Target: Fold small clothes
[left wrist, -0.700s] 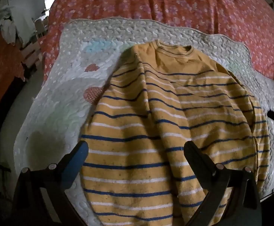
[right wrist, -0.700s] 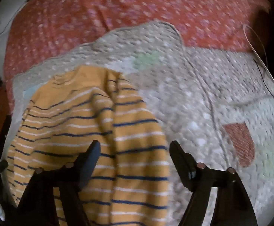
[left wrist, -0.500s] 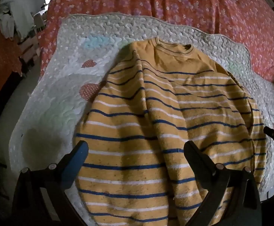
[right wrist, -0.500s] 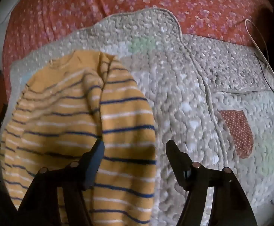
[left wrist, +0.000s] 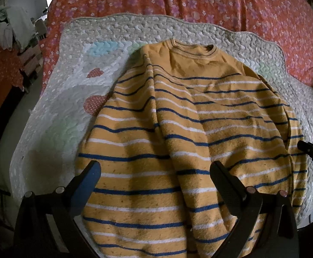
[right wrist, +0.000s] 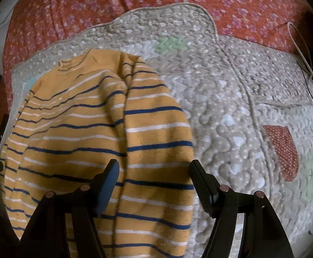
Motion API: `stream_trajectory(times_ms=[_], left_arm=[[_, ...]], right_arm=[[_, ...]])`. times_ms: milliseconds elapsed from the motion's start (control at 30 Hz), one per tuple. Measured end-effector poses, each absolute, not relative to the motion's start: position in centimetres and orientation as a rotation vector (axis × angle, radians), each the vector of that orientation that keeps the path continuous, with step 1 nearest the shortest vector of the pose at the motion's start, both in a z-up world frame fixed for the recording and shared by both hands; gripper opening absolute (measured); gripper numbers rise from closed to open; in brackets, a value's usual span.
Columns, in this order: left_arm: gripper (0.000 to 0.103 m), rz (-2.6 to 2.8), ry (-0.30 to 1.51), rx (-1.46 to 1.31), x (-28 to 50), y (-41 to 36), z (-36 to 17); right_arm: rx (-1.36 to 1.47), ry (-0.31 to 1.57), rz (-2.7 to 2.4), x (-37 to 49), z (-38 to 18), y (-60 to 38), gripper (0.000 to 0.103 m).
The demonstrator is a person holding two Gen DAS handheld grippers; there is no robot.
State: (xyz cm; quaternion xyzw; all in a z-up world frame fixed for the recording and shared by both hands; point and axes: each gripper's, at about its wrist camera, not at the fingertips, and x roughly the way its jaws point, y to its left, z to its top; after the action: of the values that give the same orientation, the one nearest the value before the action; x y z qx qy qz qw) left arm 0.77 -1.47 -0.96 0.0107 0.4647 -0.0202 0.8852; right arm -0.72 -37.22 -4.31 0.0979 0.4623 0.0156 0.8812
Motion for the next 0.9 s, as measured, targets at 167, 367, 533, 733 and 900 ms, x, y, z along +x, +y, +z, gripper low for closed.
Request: stream_trajectory(times_ms=[167, 367, 533, 733, 900], left_arm=[[0.101, -0.045, 0.946, 0.058, 0.8, -2.1, -0.9], [0.101, -0.051, 0.92, 0.095, 0.8, -2.4, -0.8], [0.101, -0.057, 0.917, 0.08, 1.0, -2.3, -0.9], [0.101, -0.054, 0.941, 0.074, 1.2, -2.2, -1.0], [0.101, -0.054, 0.946, 0.076, 1.2, -2.4, -1.2]], right_arm=[[0.204, 0.965, 0.017, -0.9, -4.0, -34.4, 0.072], [0.204, 0.976, 0.012, -0.8, -3.8, -32.2, 0.072], [0.202, 0.984, 0.014, -0.4, -3.8, -31.7, 0.072], [0.226, 0.992, -0.022, -0.1, -3.8, -31.6, 0.072], [0.241, 0.994, -0.048, -0.3, -4.0, -31.6, 0.072]])
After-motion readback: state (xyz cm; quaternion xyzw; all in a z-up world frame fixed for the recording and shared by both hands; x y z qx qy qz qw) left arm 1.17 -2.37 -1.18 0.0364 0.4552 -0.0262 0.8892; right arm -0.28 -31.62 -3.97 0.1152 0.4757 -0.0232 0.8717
